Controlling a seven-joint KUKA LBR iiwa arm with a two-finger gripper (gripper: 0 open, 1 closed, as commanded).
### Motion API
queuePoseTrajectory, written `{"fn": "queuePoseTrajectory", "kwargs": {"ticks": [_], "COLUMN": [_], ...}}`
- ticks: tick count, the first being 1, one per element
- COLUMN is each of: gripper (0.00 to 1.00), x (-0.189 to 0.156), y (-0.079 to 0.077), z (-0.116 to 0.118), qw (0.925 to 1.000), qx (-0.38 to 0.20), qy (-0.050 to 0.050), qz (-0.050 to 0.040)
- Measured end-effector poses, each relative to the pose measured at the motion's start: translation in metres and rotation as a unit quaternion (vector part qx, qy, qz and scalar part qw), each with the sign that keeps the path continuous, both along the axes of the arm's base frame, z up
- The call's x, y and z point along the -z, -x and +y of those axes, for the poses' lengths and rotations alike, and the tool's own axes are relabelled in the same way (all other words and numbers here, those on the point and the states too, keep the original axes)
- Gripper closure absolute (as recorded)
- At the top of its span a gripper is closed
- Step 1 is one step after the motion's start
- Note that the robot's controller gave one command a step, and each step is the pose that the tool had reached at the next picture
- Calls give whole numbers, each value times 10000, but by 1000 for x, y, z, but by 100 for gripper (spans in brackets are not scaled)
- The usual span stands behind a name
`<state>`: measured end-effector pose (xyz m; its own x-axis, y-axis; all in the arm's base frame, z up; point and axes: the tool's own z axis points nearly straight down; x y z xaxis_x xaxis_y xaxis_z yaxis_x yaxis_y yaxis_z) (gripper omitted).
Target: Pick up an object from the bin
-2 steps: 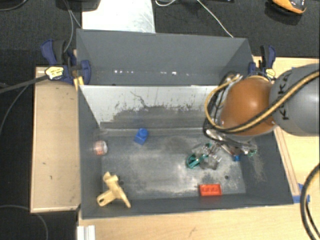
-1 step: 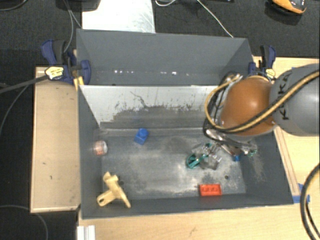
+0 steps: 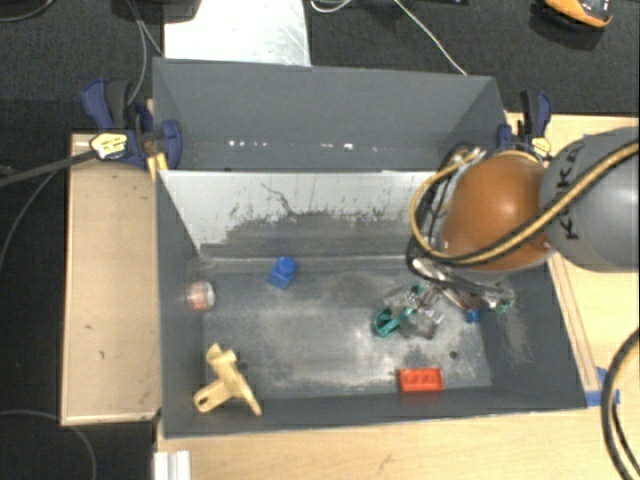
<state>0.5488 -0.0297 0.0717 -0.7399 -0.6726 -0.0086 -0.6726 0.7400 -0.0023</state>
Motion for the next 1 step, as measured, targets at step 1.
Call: {"fn": "queuePoseTrajectory", "kwargs": {"ticks": [1], "gripper": [100], "x": [-3], "y": [0], "z": [0], "qw": [10000], "qx": [3], "qy": [-2], "qz": [-12]}}
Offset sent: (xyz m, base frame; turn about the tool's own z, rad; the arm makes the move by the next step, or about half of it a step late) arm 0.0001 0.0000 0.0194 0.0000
